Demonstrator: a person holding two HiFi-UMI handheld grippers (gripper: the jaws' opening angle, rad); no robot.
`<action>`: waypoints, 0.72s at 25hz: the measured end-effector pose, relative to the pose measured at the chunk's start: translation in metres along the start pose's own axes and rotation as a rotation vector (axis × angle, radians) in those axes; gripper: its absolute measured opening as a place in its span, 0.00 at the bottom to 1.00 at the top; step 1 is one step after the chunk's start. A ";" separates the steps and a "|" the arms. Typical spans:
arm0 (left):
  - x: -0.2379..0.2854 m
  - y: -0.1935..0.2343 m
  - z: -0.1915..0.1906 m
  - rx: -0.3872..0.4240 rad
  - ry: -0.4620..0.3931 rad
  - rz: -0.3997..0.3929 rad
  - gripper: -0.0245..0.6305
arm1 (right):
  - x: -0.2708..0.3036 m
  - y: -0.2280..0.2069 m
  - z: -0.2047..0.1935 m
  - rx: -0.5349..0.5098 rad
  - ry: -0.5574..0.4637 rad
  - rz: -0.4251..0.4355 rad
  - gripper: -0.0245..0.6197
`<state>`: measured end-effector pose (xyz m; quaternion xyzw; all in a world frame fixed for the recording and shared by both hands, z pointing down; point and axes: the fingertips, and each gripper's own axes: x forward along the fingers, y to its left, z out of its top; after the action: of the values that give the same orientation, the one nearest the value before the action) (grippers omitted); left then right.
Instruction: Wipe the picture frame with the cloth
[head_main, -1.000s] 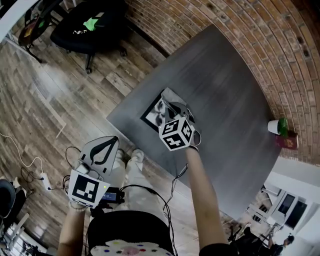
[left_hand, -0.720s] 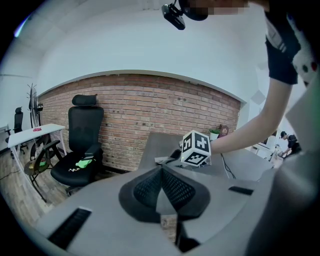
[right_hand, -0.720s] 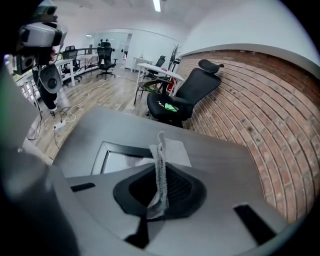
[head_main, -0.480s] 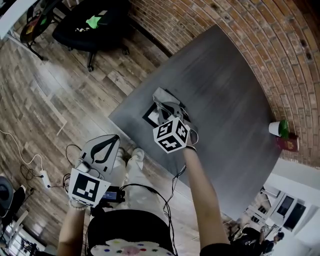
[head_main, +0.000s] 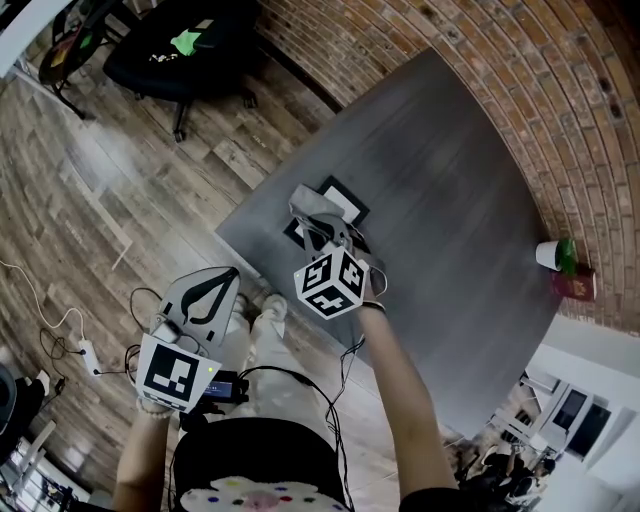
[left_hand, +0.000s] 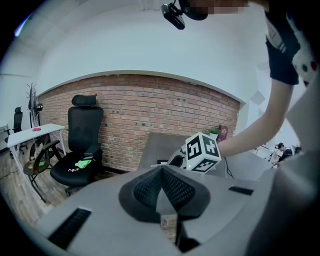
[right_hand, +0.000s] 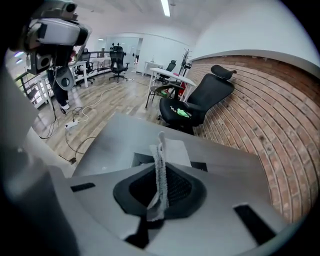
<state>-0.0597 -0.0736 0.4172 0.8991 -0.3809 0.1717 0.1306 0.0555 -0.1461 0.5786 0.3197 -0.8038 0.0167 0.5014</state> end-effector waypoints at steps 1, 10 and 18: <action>0.000 0.000 0.000 -0.001 0.000 0.000 0.05 | -0.001 0.003 0.001 -0.005 -0.002 0.005 0.06; -0.001 -0.006 0.000 0.006 -0.006 -0.008 0.05 | -0.009 0.034 0.007 -0.046 -0.023 0.047 0.06; -0.004 -0.010 0.002 0.012 -0.010 -0.014 0.05 | -0.017 0.058 0.001 -0.081 -0.019 0.070 0.06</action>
<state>-0.0546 -0.0650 0.4132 0.9033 -0.3743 0.1687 0.1244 0.0285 -0.0923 0.5813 0.2710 -0.8193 -0.0011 0.5053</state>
